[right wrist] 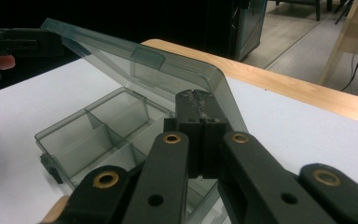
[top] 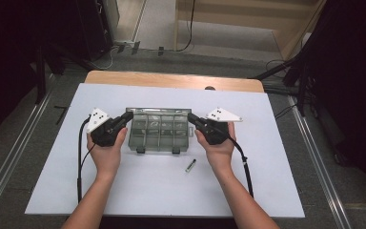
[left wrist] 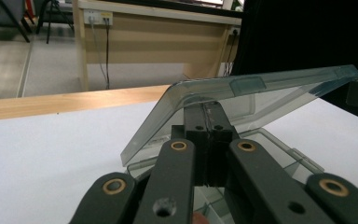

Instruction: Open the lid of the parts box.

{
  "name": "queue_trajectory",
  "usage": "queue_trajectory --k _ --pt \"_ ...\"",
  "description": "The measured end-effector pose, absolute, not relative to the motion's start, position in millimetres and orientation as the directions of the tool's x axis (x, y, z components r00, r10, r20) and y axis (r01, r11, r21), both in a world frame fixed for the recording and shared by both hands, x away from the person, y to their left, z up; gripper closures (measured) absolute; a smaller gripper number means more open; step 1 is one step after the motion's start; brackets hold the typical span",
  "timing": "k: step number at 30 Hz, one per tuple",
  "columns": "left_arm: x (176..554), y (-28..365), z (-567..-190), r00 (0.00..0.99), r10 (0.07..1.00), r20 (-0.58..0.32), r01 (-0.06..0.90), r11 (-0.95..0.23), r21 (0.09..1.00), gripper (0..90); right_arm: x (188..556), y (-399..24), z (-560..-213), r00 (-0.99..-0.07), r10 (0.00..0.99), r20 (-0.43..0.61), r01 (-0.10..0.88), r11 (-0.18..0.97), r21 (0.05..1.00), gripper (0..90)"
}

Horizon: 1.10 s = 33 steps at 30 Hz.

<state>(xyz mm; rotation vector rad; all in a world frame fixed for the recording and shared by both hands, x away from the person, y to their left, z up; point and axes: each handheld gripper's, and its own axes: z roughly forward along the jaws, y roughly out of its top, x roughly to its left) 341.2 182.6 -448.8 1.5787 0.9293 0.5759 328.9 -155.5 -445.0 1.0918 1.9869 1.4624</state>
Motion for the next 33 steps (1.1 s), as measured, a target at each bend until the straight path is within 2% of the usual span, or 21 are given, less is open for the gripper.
queue_trajectory --k 17,24,28,31,33 --pt "352.1 182.8 -441.8 0.554 0.823 -0.122 0.248 -0.023 0.968 89.2 340.5 -149.6 -441.0 -0.563 0.820 0.105 0.324 0.102 0.940 90.0" --pt "346.7 190.5 -445.6 0.582 0.808 -0.092 0.230 -0.056 0.972 69.0 341.3 -149.4 -441.7 -0.560 0.822 0.107 0.321 0.096 0.942 90.0" --pt "347.4 197.8 -450.6 0.611 0.785 -0.104 0.234 -0.054 0.971 55.8 342.2 -149.9 -441.7 -0.558 0.823 0.105 0.322 0.097 0.942 90.0" --pt "350.6 197.9 -452.9 0.615 0.782 -0.099 0.238 -0.065 0.969 40.5 343.0 -149.5 -441.7 -0.556 0.825 0.101 0.322 0.102 0.941 90.0" --pt "354.4 197.9 -453.7 0.611 0.782 -0.127 0.255 -0.043 0.966 25.1 343.9 -149.2 -441.5 -0.553 0.827 0.102 0.321 0.099 0.942 90.0"
